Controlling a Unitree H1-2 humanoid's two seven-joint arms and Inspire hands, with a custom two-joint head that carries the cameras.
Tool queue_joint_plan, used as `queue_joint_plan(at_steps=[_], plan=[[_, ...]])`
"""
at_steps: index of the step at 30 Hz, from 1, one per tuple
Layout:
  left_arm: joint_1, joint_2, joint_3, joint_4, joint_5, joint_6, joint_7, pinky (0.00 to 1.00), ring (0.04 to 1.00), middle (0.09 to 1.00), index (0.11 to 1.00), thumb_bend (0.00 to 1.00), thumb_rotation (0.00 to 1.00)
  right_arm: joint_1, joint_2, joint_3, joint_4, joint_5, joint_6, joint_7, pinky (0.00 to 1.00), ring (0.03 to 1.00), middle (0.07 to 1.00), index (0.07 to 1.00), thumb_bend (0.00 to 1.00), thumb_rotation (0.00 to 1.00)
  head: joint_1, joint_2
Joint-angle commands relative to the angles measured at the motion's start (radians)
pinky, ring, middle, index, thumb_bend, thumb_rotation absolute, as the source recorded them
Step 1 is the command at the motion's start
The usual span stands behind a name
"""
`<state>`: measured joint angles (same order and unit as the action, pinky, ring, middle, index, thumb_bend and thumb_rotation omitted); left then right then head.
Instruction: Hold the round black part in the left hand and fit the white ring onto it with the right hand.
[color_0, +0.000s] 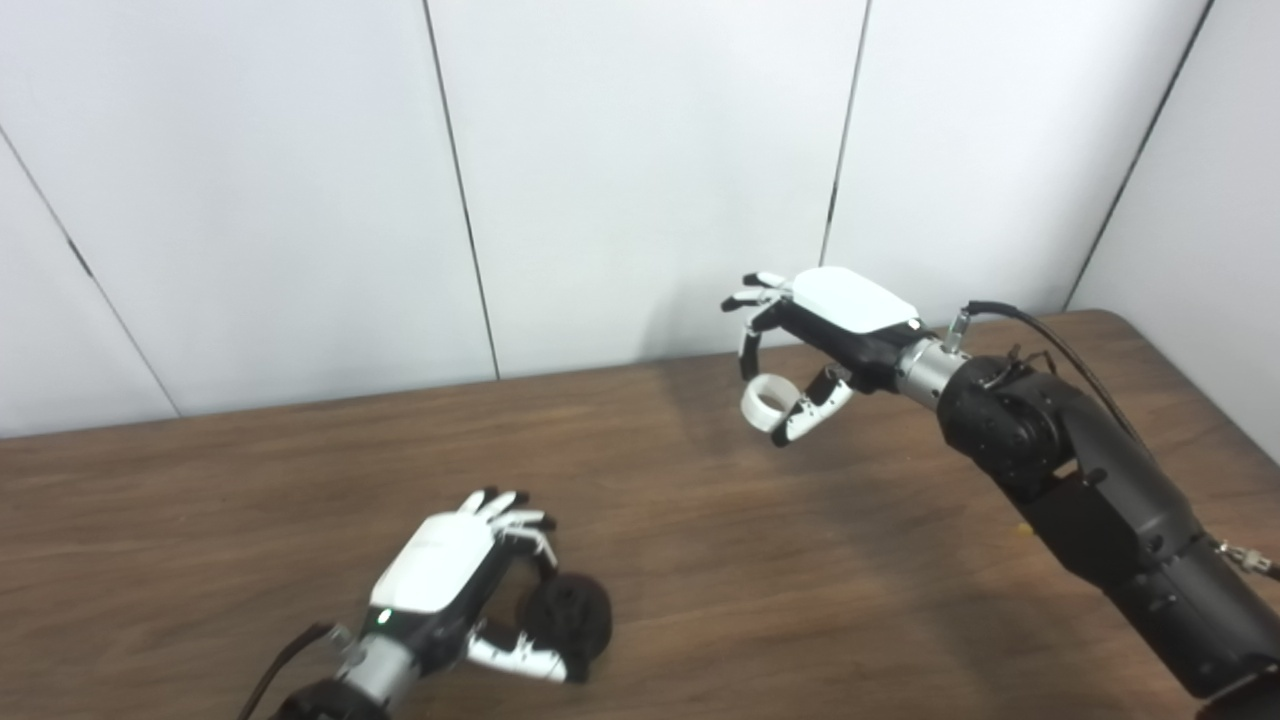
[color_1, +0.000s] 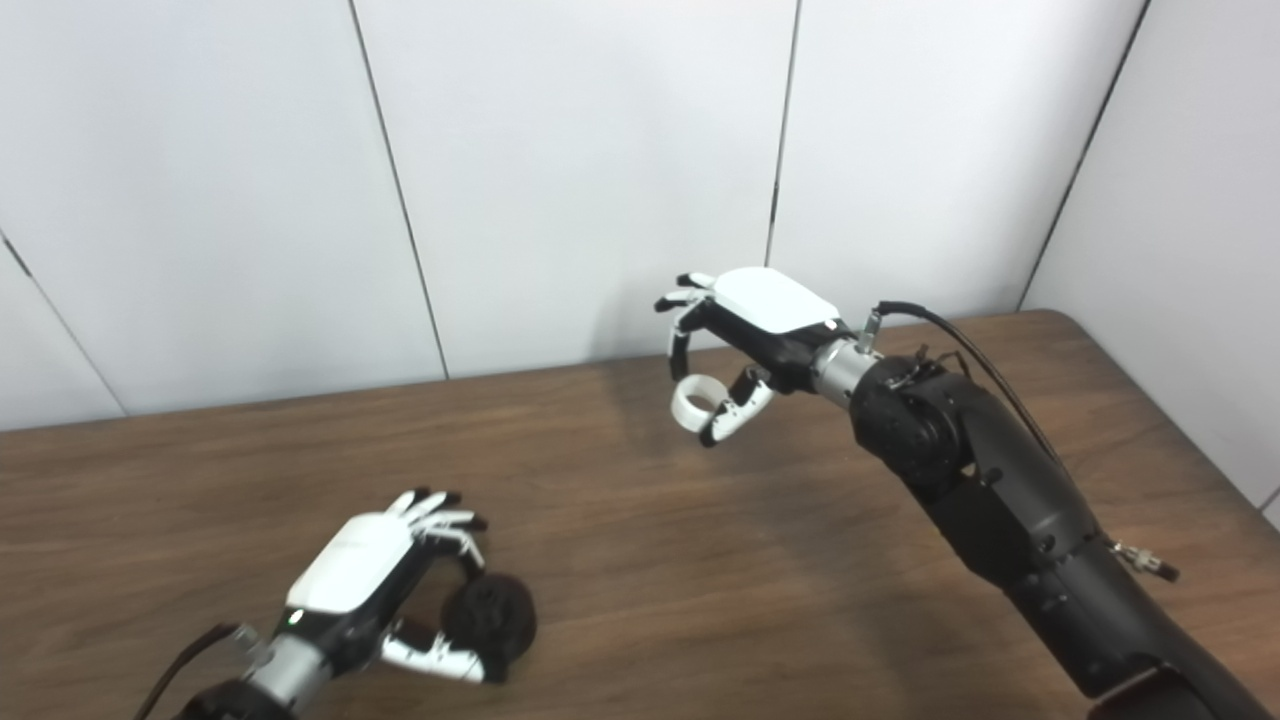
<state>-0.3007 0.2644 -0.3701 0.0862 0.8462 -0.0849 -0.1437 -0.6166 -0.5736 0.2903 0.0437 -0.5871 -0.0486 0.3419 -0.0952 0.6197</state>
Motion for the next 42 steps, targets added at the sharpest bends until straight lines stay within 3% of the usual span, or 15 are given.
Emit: queue_joint_plan(at_steps=[1,5,12,22,42], plan=[[-0.022,0.003,-0.027,0.071,0.05,0.026,0.003,1.0,0.964,0.838,0.479,0.52,0.05,-0.03,-0.004,-0.021,-0.044,0.016,-0.014,0.003,0.85,0.969,0.883,0.475,0.52,0.13,0.003,0.003],[-0.059,-0.003,-0.071,0.152,0.086,0.038,0.05,1.0,0.96,0.84,0.48,0.52,0.05,-0.021,0.016,-0.017,-0.073,0.032,-0.029,0.019,0.83,0.963,0.875,0.475,0.52,0.13,0.028,0.015],[-0.092,-0.012,-0.111,0.218,0.088,0.069,0.073,1.0,0.983,0.856,0.479,0.52,0.05,-0.007,0.053,-0.005,-0.143,0.051,-0.004,0.078,0.9,0.984,0.889,0.476,0.52,0.13,0.045,0.026],[-0.09,-0.004,-0.148,0.207,0.093,0.09,0.081,1.0,0.983,0.858,0.48,0.52,0.05,0.022,0.105,0.011,-0.172,0.054,-0.015,0.106,0.84,0.981,0.892,0.476,0.52,0.13,0.059,0.041],[-0.071,-0.014,-0.17,0.158,0.082,0.121,0.066,1.0,0.987,0.86,0.479,0.52,0.05,0.05,0.148,0.041,-0.181,0.051,-0.009,0.142,0.88,1.0,0.902,0.477,0.52,0.13,0.094,0.055]])
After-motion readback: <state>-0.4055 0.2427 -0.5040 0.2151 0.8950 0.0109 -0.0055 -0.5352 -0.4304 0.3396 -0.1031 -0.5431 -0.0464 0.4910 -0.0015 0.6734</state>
